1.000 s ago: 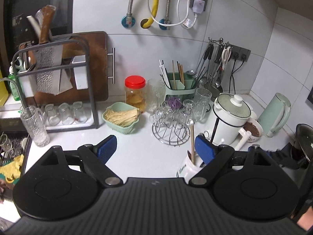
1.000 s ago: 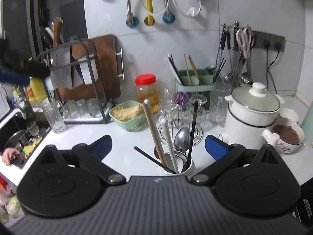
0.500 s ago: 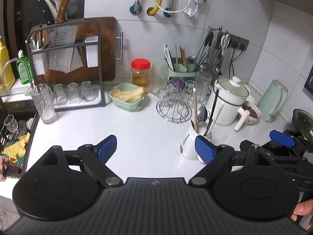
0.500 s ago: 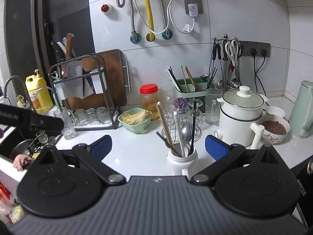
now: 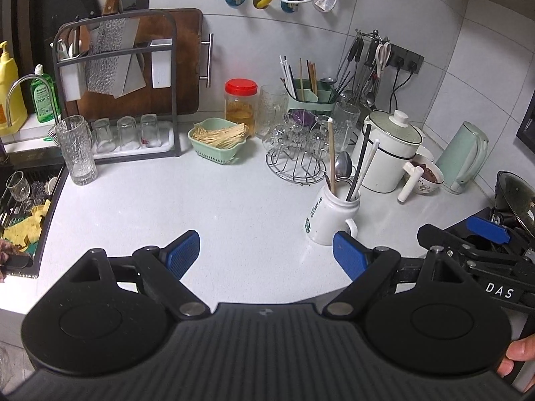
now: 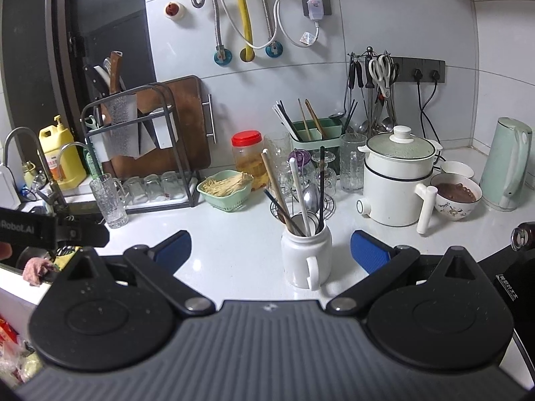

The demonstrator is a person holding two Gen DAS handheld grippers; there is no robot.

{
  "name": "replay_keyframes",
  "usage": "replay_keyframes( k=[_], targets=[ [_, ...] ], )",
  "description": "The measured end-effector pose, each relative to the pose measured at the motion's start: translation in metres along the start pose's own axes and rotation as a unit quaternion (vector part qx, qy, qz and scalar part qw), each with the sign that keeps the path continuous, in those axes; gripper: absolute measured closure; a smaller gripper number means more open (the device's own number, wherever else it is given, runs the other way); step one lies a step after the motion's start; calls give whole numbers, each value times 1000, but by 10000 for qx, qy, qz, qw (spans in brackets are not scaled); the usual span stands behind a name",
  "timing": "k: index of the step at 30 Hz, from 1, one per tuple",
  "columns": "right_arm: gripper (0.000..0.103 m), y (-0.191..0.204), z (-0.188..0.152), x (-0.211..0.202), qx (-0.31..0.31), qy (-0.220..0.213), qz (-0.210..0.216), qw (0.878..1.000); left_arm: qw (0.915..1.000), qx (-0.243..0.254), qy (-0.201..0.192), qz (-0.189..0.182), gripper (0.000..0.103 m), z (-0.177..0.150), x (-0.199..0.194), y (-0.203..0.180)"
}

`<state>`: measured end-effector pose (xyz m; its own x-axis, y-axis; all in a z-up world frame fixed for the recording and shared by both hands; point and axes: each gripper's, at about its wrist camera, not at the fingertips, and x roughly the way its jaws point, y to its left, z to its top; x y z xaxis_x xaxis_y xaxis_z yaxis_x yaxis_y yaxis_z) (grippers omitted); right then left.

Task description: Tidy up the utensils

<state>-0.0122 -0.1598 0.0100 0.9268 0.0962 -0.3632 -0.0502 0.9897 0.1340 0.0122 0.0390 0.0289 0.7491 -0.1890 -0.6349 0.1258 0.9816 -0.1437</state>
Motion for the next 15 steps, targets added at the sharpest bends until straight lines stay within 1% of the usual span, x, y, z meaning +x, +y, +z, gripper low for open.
replay_keyframes(
  k=[6, 15],
  targets=[
    [0, 2, -5, -5, -36, 10, -103, 9999, 10000, -78, -8, -25, 13, -3, -3, 5],
    [0, 3, -4, -5, 12, -5, -109, 9999, 10000, -53, -29, -46, 13, -2, -3, 6]
  ],
)
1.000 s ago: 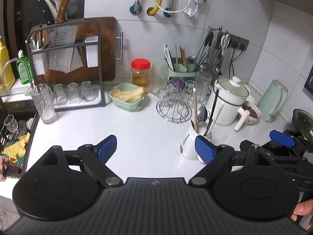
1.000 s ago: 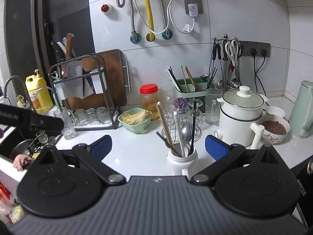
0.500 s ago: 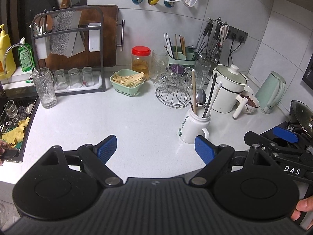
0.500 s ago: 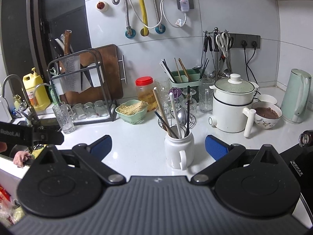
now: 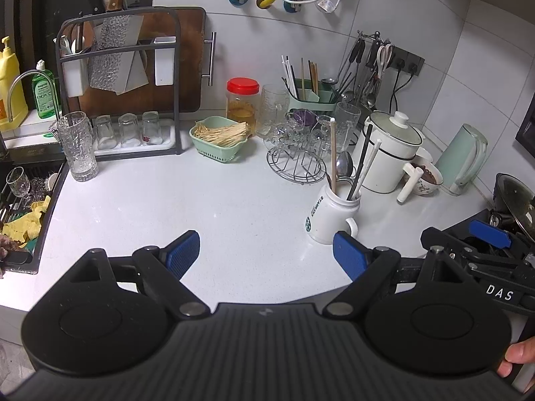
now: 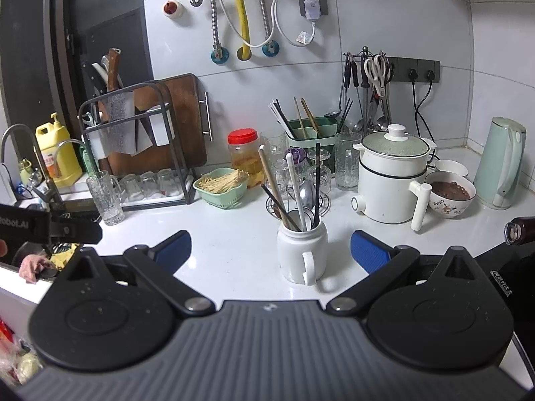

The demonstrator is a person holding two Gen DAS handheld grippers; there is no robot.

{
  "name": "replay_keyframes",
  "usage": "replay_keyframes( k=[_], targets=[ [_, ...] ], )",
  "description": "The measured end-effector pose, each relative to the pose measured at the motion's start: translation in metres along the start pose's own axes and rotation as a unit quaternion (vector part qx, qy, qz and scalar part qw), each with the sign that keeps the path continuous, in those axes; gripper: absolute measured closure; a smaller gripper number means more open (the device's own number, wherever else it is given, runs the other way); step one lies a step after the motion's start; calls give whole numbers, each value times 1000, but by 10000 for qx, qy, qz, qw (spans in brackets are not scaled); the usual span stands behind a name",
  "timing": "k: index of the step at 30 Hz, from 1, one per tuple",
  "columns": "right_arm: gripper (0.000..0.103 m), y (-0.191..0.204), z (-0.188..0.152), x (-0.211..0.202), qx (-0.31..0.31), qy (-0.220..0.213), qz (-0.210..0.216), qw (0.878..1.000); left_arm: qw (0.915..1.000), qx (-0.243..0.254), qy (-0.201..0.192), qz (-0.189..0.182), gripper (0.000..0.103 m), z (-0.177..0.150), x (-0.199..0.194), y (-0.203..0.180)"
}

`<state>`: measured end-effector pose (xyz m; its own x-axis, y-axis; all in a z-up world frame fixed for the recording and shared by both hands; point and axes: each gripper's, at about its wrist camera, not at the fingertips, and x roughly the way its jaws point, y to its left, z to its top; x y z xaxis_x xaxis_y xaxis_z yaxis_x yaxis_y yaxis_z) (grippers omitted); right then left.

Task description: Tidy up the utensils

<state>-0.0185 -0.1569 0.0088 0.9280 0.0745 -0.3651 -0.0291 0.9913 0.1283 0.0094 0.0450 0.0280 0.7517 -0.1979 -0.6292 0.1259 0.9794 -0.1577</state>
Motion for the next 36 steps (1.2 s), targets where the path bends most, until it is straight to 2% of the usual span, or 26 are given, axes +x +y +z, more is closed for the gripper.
replay_keyframes(
  k=[4, 21, 36],
  targets=[
    [0, 0, 1, 1, -10, -3, 3, 10000, 10000, -46, -55, 18, 13, 4, 3, 1],
    [0, -2, 4, 20, 64, 114, -58, 9999, 9998, -106, 127, -77, 13, 13, 28, 9],
    [0, 3, 4, 18, 56, 95, -61, 9999, 9999, 27, 71, -111, 13, 17, 26, 10]
  ],
)
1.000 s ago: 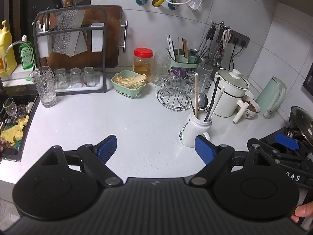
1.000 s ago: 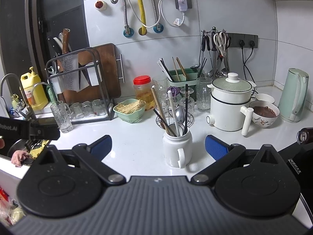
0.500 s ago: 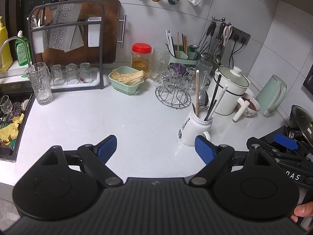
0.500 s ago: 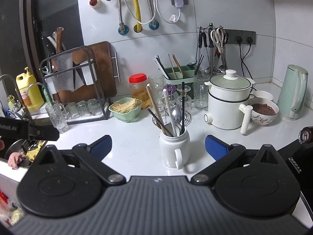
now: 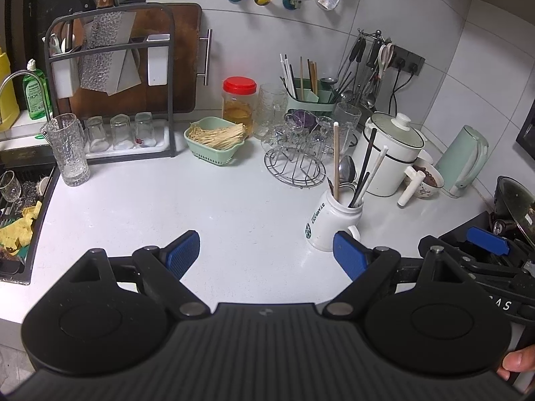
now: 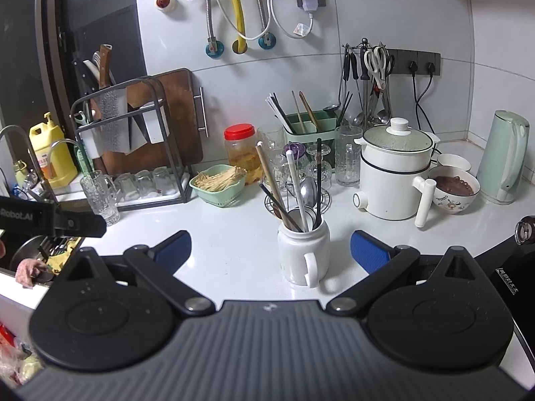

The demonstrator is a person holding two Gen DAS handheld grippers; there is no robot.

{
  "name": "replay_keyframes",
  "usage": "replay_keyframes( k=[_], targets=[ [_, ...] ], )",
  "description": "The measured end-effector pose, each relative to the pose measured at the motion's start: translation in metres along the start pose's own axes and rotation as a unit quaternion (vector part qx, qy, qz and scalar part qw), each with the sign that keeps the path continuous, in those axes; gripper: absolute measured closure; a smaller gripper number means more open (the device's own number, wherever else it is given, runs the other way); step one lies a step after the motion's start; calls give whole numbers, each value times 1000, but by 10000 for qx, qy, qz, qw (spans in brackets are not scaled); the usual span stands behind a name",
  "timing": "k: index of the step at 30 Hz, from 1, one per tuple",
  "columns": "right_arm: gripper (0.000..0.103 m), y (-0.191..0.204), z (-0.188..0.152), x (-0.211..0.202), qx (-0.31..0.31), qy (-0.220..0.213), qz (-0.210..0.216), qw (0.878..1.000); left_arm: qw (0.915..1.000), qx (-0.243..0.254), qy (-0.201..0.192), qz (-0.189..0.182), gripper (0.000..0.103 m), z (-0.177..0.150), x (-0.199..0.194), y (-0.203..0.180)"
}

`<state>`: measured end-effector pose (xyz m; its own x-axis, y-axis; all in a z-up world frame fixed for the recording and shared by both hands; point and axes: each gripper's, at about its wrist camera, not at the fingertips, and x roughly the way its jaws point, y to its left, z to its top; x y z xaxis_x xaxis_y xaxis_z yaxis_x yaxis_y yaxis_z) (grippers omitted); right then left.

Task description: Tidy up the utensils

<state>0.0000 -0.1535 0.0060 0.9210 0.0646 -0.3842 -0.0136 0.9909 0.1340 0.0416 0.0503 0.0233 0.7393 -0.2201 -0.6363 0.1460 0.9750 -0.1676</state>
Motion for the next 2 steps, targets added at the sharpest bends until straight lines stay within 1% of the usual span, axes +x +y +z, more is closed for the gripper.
replay_keyframes(
  k=[2],
  targets=[
    [0, 0, 0, 0, -3, -2, -3, 10000, 10000, 42, -11, -7, 12, 0, 0, -1]
  ],
)
